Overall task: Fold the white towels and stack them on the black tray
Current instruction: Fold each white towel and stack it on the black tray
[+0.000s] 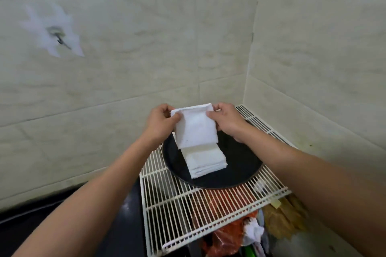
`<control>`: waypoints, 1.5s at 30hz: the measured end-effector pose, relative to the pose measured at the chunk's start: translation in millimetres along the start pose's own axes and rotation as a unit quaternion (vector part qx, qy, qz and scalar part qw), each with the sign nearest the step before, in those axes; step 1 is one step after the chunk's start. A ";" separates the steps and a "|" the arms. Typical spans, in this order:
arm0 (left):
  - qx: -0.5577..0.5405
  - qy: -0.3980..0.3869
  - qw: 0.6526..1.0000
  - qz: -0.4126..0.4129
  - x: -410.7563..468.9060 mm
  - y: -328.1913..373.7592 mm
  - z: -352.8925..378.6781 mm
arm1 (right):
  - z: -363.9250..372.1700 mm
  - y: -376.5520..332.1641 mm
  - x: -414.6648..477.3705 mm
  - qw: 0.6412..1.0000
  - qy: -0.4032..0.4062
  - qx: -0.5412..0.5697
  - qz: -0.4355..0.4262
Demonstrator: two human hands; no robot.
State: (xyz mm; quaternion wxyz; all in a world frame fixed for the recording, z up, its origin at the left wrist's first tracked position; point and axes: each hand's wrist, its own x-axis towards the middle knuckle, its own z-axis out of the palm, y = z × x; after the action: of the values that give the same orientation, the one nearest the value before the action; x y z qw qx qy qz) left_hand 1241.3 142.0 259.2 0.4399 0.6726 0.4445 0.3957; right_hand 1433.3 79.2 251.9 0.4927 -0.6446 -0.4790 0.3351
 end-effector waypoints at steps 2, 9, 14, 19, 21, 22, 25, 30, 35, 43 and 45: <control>-0.012 0.016 1.000 -0.016 27.8 -3.3 3.2 | 7.4 -2.1 33.5 1.000 0.023 -0.007 0.018; 0.002 0.044 0.996 -0.073 99.4 -45.1 12.7 | 44.3 27.6 118.7 0.989 0.059 -0.130 0.037; 0.075 0.047 0.992 -0.092 118.5 -74.8 17.5 | 58.9 57.4 136.4 0.976 0.034 -0.207 0.054; 0.187 0.040 0.980 -0.053 115.8 -98.6 19.1 | 63.7 72.4 129.2 0.933 -0.011 -0.357 0.044; 0.246 0.061 0.967 -0.028 113.0 -101.2 17.5 | 61.0 73.8 126.6 0.915 0.004 -0.402 0.006; 0.272 0.077 0.959 0.000 109.4 -99.9 16.2 | 58.9 74.1 125.2 0.912 0.017 -0.408 -0.025; 0.334 0.087 0.920 0.185 97.3 -100.2 14.9 | 53.6 72.3 121.1 0.891 0.029 -0.424 -0.160; 0.464 -0.090 0.866 0.161 87.6 -118.6 18.9 | 53.7 85.2 115.0 0.834 -0.136 -0.509 -0.164; 0.446 -0.107 0.878 0.136 90.3 -134.0 19.7 | 52.7 92.6 115.6 0.856 -0.163 -0.477 -0.117; 0.407 -0.009 0.897 0.172 69.6 -110.2 10.8 | 36.2 73.0 100.0 0.866 -0.096 -0.474 -0.124; 0.417 0.011 0.892 0.175 56.1 -101.0 4.9 | 29.9 65.2 88.5 0.872 -0.065 -0.464 -0.138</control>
State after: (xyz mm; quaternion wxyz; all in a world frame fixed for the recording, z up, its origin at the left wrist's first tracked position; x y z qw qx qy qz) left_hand 1237.0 215.8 170.3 0.0378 0.8565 0.4487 0.2522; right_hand 1453.0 168.9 184.4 0.1456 -0.7030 -0.6947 0.0436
